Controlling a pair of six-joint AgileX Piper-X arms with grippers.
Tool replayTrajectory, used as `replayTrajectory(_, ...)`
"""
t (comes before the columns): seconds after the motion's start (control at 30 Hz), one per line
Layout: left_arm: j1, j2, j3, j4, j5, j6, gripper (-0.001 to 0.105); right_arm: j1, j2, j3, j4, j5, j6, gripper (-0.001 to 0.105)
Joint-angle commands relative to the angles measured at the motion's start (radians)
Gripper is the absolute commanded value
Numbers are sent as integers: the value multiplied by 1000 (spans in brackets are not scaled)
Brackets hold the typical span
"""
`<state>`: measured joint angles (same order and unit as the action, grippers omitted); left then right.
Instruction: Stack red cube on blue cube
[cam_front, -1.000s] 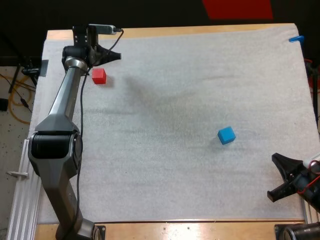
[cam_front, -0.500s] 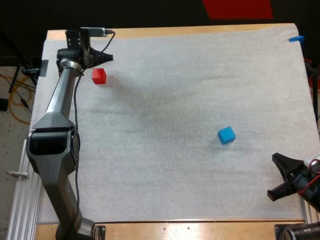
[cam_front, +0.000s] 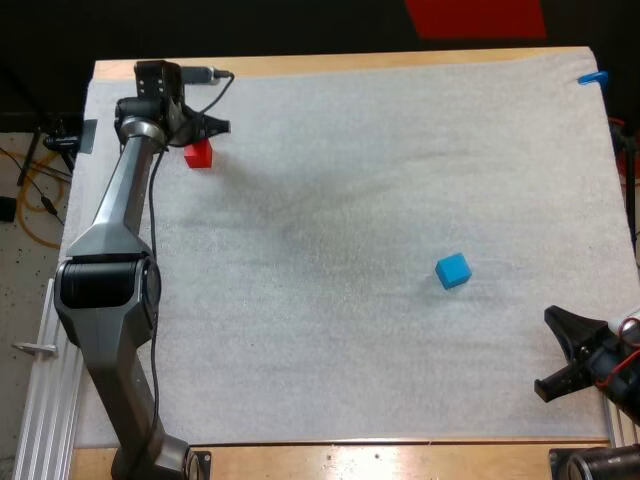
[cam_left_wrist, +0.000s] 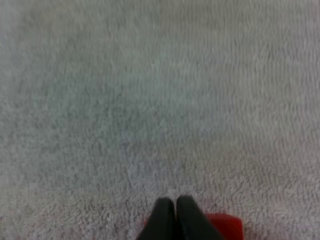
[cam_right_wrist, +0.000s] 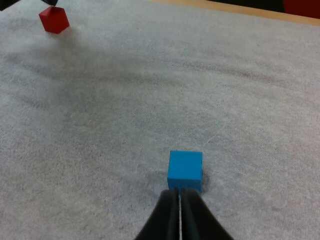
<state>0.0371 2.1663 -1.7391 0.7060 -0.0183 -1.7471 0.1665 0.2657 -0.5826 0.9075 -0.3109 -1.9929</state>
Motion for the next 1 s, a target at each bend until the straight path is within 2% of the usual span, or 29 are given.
replayTrajectory(0.0, -2, 13, -3, 22, 4, -33, 0, 3, 1, -10, -6, 0, 0, 0)
replayTrajectory(0.63, -6, 13, -6, -56, -15, 28, 0, 3, 1, -10, -6, 0, 6, 0)
replayTrajectory(0.97, -6, 3, -6, 84, -3, 25, 0, 3, 1, -10, -6, 0, 6, 0)
